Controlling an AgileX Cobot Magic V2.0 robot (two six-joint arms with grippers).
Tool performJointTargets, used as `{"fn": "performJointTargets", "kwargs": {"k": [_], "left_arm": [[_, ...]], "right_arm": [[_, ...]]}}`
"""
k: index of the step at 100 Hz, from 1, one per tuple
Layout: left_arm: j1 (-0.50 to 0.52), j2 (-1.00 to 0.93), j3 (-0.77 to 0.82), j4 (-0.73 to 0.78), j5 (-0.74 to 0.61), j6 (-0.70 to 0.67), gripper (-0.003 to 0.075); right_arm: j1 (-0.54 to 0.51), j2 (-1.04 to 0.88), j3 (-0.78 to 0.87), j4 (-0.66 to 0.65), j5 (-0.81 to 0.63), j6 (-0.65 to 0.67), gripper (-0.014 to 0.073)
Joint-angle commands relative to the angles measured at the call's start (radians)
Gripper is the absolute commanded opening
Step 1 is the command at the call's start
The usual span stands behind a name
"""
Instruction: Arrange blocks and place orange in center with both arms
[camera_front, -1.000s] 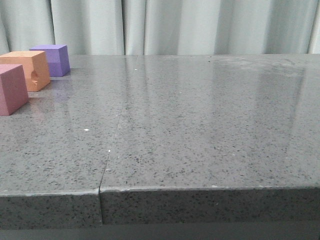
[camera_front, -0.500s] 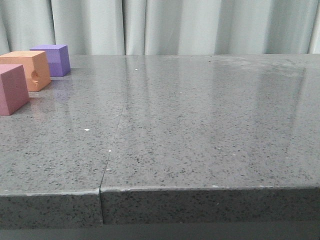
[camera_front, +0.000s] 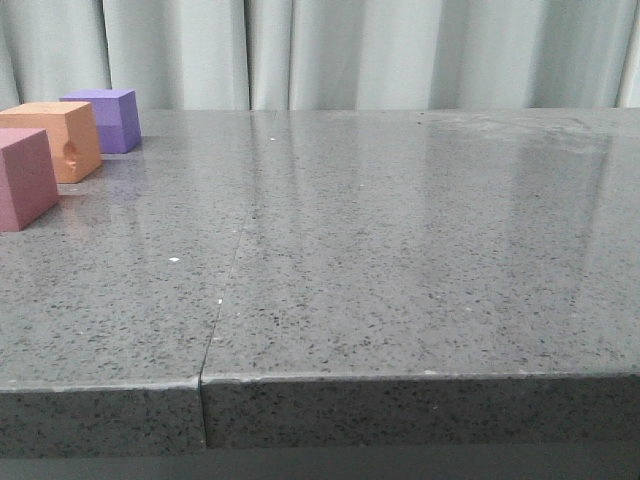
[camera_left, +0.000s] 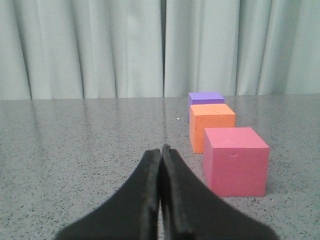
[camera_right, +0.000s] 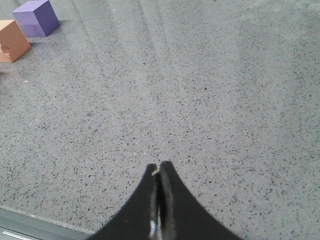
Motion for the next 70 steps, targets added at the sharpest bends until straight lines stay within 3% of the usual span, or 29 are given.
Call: {"fn": "performJointTargets", "kwargs": {"k": [1,24,45,70], "left_arm": [[0.0,-0.029,0.039,-0.008,-0.086,0.0,-0.002],[0.0,-0.029,0.039,-0.008,-0.086,0.0,-0.002],[0.0,-0.029,0.039,-0.008,-0.086,0.0,-0.002],[0.0,-0.029,0.039,-0.008,-0.086,0.0,-0.002]], "right_arm": [[-0.006,0.005,-0.025,-0.021,-0.081,-0.005,-0.0068],[-0.119,0.005,0.044,-0.021,-0.229,-0.011,-0.0068],[-0.263,-0.055,0.171,0.021,-0.446,-0.123,-0.0068],[-0.387,-0.176,0.311,0.108,-0.522,-0.238,-0.0068]]}}
